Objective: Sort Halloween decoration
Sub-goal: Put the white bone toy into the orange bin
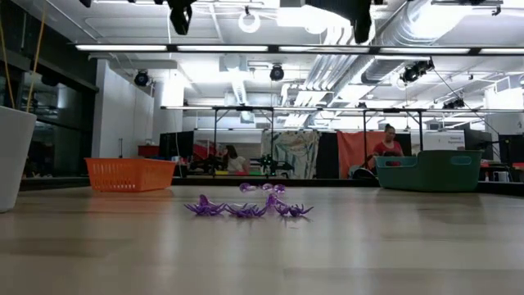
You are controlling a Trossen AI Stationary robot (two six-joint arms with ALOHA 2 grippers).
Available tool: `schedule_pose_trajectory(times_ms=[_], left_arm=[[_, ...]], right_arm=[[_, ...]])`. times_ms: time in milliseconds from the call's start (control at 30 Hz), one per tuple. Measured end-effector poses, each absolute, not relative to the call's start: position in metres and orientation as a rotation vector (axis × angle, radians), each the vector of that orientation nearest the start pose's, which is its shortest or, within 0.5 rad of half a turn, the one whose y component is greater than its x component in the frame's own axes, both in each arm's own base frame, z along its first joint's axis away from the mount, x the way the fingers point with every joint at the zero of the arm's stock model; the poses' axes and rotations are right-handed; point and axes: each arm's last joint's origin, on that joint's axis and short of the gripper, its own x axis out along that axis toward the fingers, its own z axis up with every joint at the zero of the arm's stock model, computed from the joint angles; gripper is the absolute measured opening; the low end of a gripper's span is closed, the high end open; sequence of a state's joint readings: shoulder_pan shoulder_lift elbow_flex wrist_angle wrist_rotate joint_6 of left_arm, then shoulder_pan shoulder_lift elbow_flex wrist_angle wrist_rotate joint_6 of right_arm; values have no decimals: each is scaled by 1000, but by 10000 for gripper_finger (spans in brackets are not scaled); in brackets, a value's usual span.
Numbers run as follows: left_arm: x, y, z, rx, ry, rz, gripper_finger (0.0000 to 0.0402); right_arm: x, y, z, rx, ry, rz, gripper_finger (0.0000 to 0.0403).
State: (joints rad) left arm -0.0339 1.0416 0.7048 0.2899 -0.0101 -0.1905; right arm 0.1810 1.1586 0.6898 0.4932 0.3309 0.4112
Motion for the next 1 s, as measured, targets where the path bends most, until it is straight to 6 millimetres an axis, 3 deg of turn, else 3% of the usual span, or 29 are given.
schedule_pose_trajectory(times_ms=[300, 1000], left_arm=[[232, -3, 304, -155, 51, -99, 10], [232, -2, 305, -210, 50, -78, 10]], right_arm=[[286, 39, 290, 343, 36, -173, 204], [286, 39, 292, 288, 142, -176, 204]])
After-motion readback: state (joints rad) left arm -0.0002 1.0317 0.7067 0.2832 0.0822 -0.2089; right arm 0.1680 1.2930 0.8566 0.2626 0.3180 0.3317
